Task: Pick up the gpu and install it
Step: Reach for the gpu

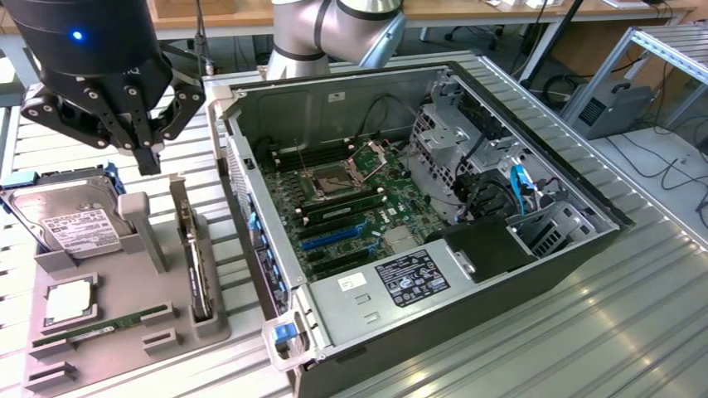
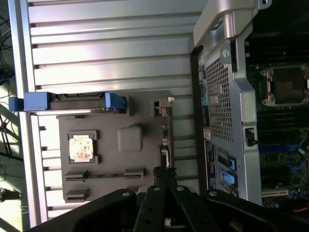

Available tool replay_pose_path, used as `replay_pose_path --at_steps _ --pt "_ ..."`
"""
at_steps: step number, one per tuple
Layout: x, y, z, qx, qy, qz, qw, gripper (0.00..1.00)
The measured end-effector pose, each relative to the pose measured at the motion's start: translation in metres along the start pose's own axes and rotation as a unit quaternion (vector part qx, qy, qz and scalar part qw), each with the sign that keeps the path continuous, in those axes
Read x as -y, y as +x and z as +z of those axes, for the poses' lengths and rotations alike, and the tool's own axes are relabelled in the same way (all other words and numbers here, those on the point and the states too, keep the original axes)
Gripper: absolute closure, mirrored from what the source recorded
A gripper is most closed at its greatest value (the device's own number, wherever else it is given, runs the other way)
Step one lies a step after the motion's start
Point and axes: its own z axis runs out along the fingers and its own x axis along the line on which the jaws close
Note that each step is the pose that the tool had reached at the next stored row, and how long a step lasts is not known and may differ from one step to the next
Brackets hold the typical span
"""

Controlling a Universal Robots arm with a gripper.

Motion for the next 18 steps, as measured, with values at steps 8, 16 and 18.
replay_pose_path --at_steps 8,16,18 --pt "0.0028 -0.0002 -0.0001 0.0000 0.0000 0.000 1.0000 0.89" --pt "0.0068 -0.0005 -0.0003 0.0000 0.0000 0.000 1.0000 0.89" --pt "0.0092 -0.0007 -0.0004 0.0000 0.0000 0.000 1.0000 0.89"
